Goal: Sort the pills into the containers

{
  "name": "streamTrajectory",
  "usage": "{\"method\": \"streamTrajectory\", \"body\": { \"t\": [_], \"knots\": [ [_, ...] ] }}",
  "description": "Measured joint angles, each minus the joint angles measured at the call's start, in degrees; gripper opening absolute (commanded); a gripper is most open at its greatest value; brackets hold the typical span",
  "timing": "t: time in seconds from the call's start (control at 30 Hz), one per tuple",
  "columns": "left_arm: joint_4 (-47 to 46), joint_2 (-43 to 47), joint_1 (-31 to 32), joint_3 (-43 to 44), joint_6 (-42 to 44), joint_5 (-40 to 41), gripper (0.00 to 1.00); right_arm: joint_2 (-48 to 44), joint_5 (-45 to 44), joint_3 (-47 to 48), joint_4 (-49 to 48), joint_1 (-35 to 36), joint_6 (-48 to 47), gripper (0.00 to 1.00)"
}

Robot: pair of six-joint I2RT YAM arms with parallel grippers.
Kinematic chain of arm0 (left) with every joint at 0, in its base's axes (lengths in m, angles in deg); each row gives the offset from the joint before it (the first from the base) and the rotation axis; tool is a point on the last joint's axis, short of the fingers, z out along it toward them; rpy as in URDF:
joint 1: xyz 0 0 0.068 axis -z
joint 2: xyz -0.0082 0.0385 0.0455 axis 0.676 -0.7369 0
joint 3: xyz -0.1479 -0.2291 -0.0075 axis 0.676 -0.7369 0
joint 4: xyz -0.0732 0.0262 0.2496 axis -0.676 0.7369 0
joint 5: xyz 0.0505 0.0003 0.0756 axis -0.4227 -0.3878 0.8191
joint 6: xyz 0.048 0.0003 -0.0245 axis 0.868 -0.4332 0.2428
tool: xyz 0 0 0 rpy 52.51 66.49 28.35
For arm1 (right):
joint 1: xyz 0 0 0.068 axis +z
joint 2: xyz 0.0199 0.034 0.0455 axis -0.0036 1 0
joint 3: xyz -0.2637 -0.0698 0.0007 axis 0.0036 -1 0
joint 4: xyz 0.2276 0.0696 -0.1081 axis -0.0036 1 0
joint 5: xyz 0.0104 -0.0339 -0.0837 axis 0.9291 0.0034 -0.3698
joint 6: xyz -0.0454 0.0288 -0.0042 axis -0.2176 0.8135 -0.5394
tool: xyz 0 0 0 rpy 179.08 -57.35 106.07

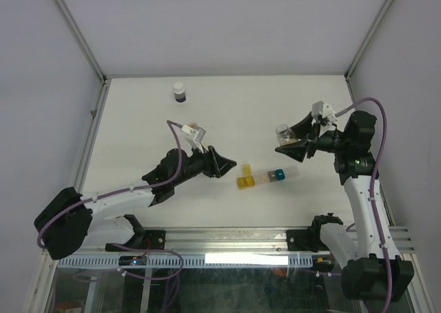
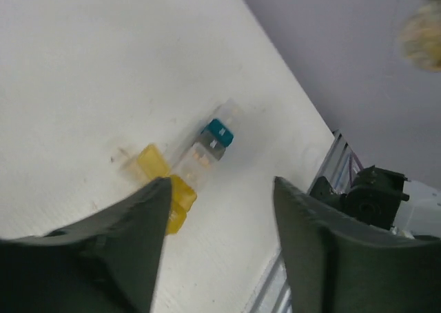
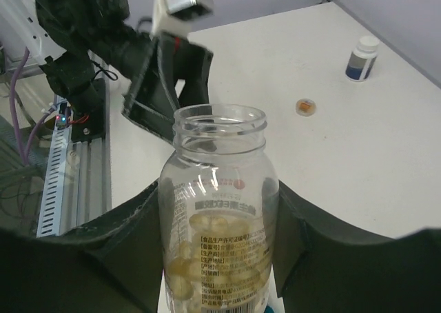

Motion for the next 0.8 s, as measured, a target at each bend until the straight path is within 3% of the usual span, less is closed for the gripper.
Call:
{"method": "streamTrajectory", "body": {
  "t": [0.07, 0.13, 0.3, 0.4, 0.53, 0.8],
  "knots": [
    [-1.5, 6.7, 0.0, -1.2, 3.3, 0.0, 0.89, 1.9, -1.0, 0.7, 6.8, 3.0, -8.7, 0.0],
    [-3.2, 12.2, 0.0, -2.2, 7.5, 0.1, 0.99, 3.8, -2.8, 0.9, 13.1, 6.4, -17.7, 0.0],
    [-7.9, 22.7, 0.0, -5.3, 18.8, 1.8, 0.99, 8.1, -7.8, 0.9, 24.0, 12.6, -34.2, 0.0],
    [-9.6, 25.2, 0.0, -5.5, 25.3, 3.3, 0.99, 11.1, -9.4, 0.9, 28.3, 14.7, -38.9, 0.0],
    [-10.8, 24.6, 0.0, -5.5, 31.8, 7.1, 0.99, 14.8, -11.6, 0.9, 32.1, 16.6, -42.6, 0.0],
    [-10.7, 19.5, 0.0, -5.5, 41.4, 16.7, 0.99, 17.6, -26.3, 0.1, 33.7, 20.8, -57.0, 0.0]
  ]
}}
